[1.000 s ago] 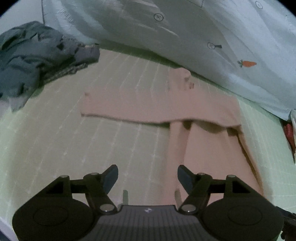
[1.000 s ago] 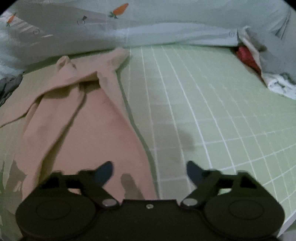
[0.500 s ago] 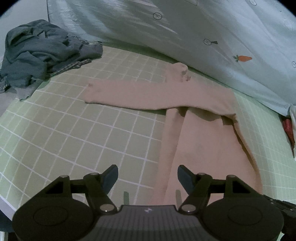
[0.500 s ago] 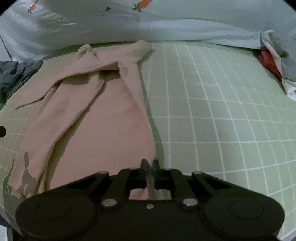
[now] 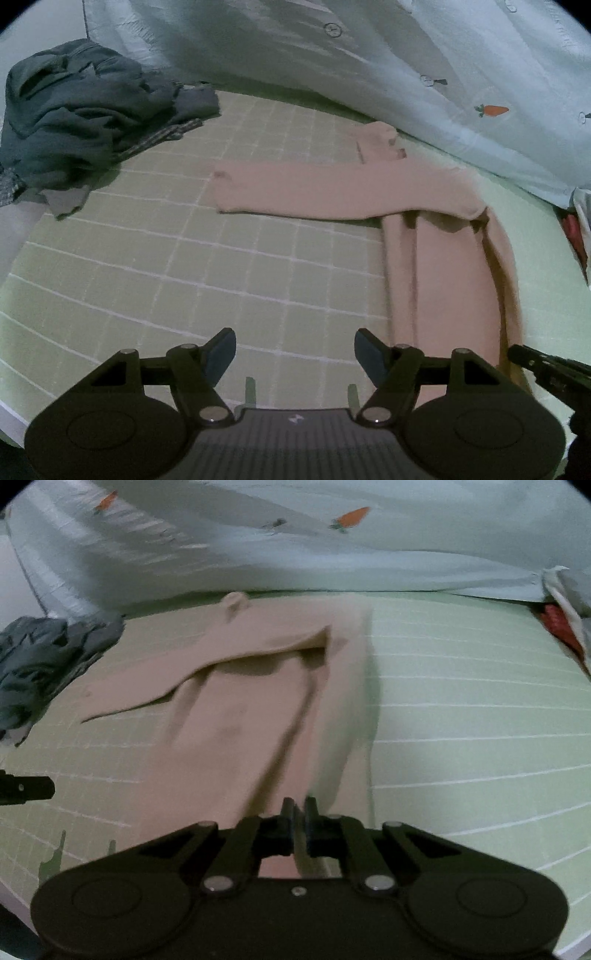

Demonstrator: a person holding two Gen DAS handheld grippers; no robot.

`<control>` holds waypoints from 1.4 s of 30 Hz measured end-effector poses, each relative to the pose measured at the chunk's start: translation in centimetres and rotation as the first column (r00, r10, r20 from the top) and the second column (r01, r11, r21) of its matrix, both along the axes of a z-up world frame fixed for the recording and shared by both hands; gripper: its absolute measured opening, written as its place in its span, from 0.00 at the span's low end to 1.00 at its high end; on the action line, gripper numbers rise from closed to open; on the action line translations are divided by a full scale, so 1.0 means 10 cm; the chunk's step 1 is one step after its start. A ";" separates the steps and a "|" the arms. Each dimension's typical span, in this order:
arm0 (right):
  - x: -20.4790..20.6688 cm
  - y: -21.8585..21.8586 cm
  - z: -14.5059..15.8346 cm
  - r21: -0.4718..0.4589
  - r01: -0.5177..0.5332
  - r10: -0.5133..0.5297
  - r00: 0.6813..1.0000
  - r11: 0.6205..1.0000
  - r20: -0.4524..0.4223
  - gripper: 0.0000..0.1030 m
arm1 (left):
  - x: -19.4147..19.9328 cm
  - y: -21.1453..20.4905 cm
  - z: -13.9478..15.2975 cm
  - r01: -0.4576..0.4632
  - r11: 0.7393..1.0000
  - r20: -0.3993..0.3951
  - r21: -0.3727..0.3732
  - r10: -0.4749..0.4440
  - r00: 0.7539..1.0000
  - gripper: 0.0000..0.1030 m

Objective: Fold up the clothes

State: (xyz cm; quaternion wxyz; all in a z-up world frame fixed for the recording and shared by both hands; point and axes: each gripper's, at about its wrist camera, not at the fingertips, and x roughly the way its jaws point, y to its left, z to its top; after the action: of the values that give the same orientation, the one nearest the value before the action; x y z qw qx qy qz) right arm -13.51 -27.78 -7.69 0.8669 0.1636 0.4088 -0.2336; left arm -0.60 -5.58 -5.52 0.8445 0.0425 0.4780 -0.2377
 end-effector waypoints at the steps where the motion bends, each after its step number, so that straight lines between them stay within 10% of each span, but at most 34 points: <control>1: 0.06 0.06 -0.03 -0.003 0.000 0.000 1.000 1.000 -0.011 0.05 | 0.03 0.06 0.00 0.002 1.000 -0.001 0.001 -0.002 1.000 0.70; 15: -0.11 0.09 0.02 0.096 0.164 -0.167 0.986 0.982 0.020 0.25 | 0.07 0.28 0.01 0.000 1.000 -0.015 -0.022 0.000 1.000 0.70; 23: -0.14 0.00 -0.18 0.040 0.122 -0.116 0.985 0.992 -0.131 0.28 | -0.03 0.11 0.00 -0.035 0.999 -0.024 -0.010 0.035 0.999 0.71; 27: -0.10 -0.04 -0.14 0.032 0.063 -0.058 0.989 0.998 -0.133 0.38 | -0.03 0.03 0.02 -0.080 0.997 -0.022 -0.017 0.079 0.997 0.75; 34: 0.01 -0.41 0.16 -0.050 0.041 -0.041 0.999 0.998 -0.013 1.00 | 0.08 -0.20 0.00 -0.139 0.990 -0.019 -0.010 0.139 0.990 0.86; 42: 0.32 -0.81 0.27 -0.090 0.049 -0.042 0.996 0.995 0.080 1.00 | 0.47 -0.42 -0.02 -0.169 0.985 -0.002 0.037 0.169 0.986 0.87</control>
State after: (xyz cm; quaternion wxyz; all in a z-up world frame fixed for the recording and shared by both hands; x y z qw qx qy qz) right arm -10.31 -35.83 -5.04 0.8833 0.1417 0.3595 -0.2654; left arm 4.07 -9.77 -5.73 0.8594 0.0165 0.4864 -0.1567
